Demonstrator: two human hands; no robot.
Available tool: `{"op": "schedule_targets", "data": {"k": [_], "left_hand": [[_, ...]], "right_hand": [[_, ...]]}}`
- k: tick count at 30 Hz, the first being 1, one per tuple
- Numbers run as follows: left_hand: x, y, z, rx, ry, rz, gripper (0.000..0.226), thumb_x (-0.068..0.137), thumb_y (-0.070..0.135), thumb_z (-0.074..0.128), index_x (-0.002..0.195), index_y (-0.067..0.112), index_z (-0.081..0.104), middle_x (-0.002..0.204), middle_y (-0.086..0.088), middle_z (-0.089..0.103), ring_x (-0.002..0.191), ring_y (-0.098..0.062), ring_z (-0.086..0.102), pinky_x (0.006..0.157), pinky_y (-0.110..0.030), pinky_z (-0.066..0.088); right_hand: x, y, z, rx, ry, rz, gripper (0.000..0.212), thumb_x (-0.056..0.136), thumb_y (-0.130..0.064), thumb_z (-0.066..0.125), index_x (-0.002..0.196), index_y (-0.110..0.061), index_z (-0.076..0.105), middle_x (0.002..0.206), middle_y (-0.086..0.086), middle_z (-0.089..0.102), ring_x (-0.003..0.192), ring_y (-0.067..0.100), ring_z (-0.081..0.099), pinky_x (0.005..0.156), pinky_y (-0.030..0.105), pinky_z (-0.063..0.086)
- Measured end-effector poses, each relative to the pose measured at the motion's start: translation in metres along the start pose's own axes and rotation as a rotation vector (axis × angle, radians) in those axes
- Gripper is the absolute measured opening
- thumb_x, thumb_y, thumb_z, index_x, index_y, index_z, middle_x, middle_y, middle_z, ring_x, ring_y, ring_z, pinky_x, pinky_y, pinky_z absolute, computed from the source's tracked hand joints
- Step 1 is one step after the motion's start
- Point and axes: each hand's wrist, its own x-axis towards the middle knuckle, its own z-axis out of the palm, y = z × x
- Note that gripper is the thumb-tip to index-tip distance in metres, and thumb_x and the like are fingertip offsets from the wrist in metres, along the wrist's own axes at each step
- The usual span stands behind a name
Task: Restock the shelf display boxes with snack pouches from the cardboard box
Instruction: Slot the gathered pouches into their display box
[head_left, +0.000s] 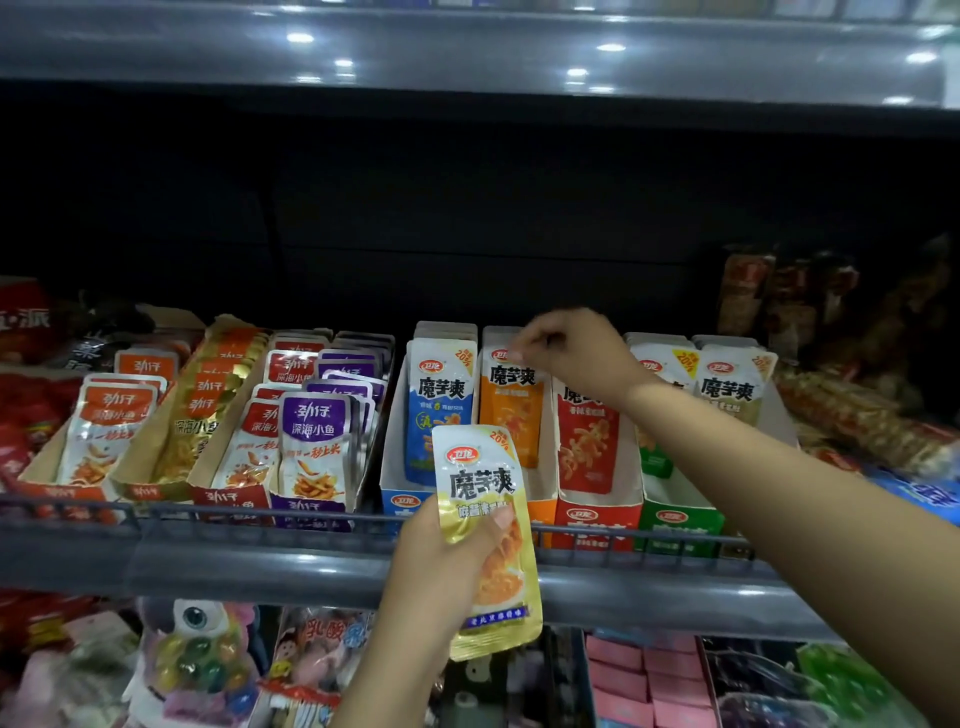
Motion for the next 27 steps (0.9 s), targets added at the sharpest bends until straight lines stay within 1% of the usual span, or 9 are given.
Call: {"op": "schedule_targets", "data": {"k": [3,5,6,8,12,18,22,23,27], "left_hand": [[-0.004,0.003,0.002,-0.013,-0.042,0.013,0.014,0.083,0.016,0.07,0.096,0.019,0.067,0.086,0.002,0.075,0.079,-0.019,0.073,0.071,-0.037,0.059],[-0.007,0.004,0.005,-0.018,-0.067,0.036,0.013,0.08,0.013,0.072,0.093,0.015,0.069,0.085,-0.002,0.075,0.079,-0.022,0.072,0.075,-0.04,0.058],[-0.008,0.005,0.007,-0.018,-0.074,0.045,0.012,0.079,0.012,0.073,0.091,0.014,0.069,0.084,-0.003,0.075,0.079,-0.023,0.072,0.075,-0.041,0.058],[-0.01,0.004,0.012,-0.016,-0.096,0.046,0.012,0.078,0.011,0.074,0.089,0.013,0.07,0.083,-0.004,0.075,0.078,-0.024,0.072,0.074,-0.041,0.058],[-0.014,0.002,0.023,0.061,-0.21,-0.009,0.018,0.078,0.011,0.073,0.095,0.015,0.069,0.087,-0.002,0.076,0.08,-0.02,0.073,0.07,-0.035,0.058],[-0.02,-0.002,0.046,0.189,-0.29,0.038,0.021,0.079,0.006,0.072,0.098,0.014,0.07,0.089,-0.001,0.076,0.084,-0.02,0.072,0.081,-0.044,0.056],[-0.026,-0.003,0.075,0.09,-0.318,0.012,0.019,0.081,0.003,0.07,0.099,0.01,0.068,0.086,-0.003,0.075,0.071,-0.021,0.072,0.053,-0.025,0.057],[-0.028,-0.003,0.082,0.079,-0.329,0.005,0.019,0.082,0.004,0.07,0.099,0.012,0.067,0.087,-0.003,0.075,0.07,-0.021,0.072,0.052,-0.023,0.056],[-0.025,-0.005,0.109,0.107,-0.37,0.058,0.02,0.085,0.007,0.067,0.102,0.016,0.065,0.092,0.002,0.075,0.082,-0.017,0.072,0.063,-0.025,0.059]], "right_hand": [[-0.026,-0.022,-0.013,0.154,-0.314,0.052,0.016,0.086,-0.036,0.065,0.098,-0.027,0.07,0.089,-0.021,0.066,0.084,-0.004,0.062,0.068,0.002,0.044],[-0.04,-0.028,-0.019,0.182,-0.551,0.096,0.017,0.082,-0.04,0.066,0.098,-0.034,0.064,0.093,-0.015,0.07,0.084,0.0,0.065,0.07,0.013,0.051],[-0.047,-0.028,-0.02,0.194,-0.632,0.114,0.019,0.08,-0.037,0.067,0.099,-0.033,0.062,0.093,-0.011,0.072,0.081,0.003,0.066,0.066,0.018,0.051],[-0.059,-0.024,-0.022,0.248,-0.696,0.153,0.019,0.081,-0.022,0.071,0.097,-0.024,0.062,0.084,-0.008,0.071,0.07,0.002,0.064,0.057,0.02,0.048],[-0.078,-0.01,-0.035,0.263,-0.553,0.201,0.015,0.08,-0.009,0.072,0.085,-0.015,0.059,0.068,-0.006,0.069,0.054,0.002,0.06,0.047,0.018,0.045],[-0.102,0.009,-0.072,0.229,-0.373,0.229,0.016,0.08,-0.011,0.074,0.086,-0.015,0.059,0.068,-0.007,0.069,0.059,0.007,0.062,0.049,0.021,0.046],[-0.118,0.014,-0.093,0.119,-0.263,0.227,0.016,0.078,-0.013,0.075,0.083,-0.016,0.061,0.068,-0.009,0.07,0.06,0.007,0.065,0.051,0.025,0.051],[-0.121,0.015,-0.101,0.112,-0.24,0.238,0.016,0.078,-0.011,0.076,0.084,-0.015,0.062,0.068,-0.008,0.069,0.061,0.009,0.065,0.051,0.024,0.051],[-0.127,0.025,-0.143,0.007,-0.111,0.28,0.018,0.078,-0.012,0.075,0.085,-0.02,0.061,0.075,-0.005,0.067,0.063,0.012,0.065,0.05,0.023,0.051]]}}
